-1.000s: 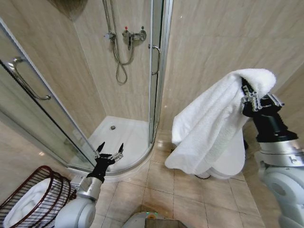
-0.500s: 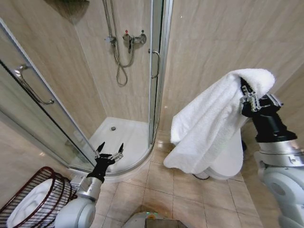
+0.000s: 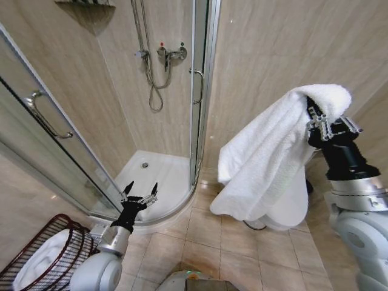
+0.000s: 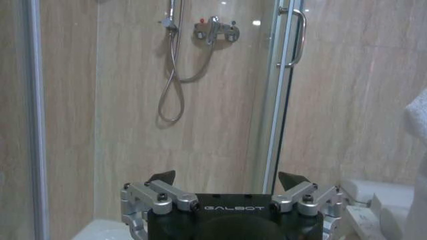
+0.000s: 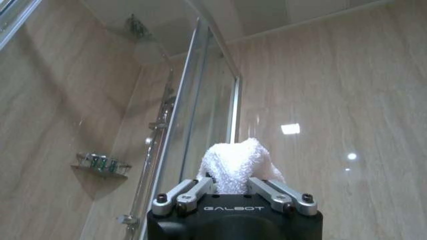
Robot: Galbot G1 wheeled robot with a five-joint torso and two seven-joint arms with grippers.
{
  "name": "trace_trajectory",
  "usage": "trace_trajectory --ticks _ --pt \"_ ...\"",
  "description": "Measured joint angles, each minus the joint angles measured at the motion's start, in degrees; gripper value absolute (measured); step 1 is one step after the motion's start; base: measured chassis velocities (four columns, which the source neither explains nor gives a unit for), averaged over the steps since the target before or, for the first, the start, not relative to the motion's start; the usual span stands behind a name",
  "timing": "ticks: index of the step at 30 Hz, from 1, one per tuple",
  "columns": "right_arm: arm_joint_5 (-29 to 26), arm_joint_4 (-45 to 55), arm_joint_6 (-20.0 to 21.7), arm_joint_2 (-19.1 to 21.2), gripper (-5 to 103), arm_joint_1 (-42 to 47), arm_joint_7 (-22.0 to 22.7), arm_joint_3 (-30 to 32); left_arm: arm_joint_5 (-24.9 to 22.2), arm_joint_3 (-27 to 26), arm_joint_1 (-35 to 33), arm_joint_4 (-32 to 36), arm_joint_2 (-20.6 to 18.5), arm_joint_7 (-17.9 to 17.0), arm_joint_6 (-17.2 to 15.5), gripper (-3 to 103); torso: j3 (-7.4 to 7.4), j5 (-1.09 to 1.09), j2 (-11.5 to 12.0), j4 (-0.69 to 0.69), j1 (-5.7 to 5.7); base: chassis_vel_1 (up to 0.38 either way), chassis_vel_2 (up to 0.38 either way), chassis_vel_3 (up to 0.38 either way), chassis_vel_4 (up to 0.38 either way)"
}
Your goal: Discard the used towel into the hamper.
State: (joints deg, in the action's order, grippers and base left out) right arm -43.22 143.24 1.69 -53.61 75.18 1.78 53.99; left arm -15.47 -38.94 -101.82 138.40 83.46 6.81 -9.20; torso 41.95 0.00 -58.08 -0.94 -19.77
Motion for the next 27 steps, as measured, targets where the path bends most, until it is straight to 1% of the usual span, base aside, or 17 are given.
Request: trace_trajectory --ticks 5,8,13,17,18,27 --pt "0.00 0.00 -0.04 -0.07 10 0.00 0.00 0.00 0.00 0.00 0.00 0.00 0.00 0.00 0.00 100 0.51 0.00 -0.91 0.00 -0.40 0.000 0.000 0.000 0.000" --pt "0.02 0.00 -0.12 -0.20 10 0.17 -0.01 0.04 0.00 0.00 0.00 0.00 0.00 0.00 0.00 100 1.27 0.00 -2.31 0.00 -1.05 0.000 0.000 0.000 0.000" --pt "0.04 0.00 -0.17 -0.26 10 0.25 -0.01 0.07 0.00 0.00 0.00 0.00 0.00 0.00 0.00 100 1.82 0.00 -3.35 0.00 -1.53 0.000 0.000 0.000 0.000" --pt "0.09 0.00 -0.37 -0.25 10 0.35 -0.05 0.02 0.00 0.00 0.00 0.00 0.00 0.00 0.00 100 2.67 0.00 -4.85 0.00 -2.18 0.000 0.000 0.000 0.000" --pt "0.09 0.00 -0.37 -0.25 10 0.35 -0.05 0.02 0.00 0.00 0.00 0.00 0.00 0.00 0.00 100 2.67 0.00 -4.85 0.00 -2.18 0.000 0.000 0.000 0.000" --pt "0.58 0.00 -0.73 -0.08 10 0.60 -0.26 -0.58 0.00 0.00 0.00 0.00 0.00 0.00 0.00 100 4.11 0.00 -7.45 0.00 -3.34 0.000 0.000 0.000 0.000"
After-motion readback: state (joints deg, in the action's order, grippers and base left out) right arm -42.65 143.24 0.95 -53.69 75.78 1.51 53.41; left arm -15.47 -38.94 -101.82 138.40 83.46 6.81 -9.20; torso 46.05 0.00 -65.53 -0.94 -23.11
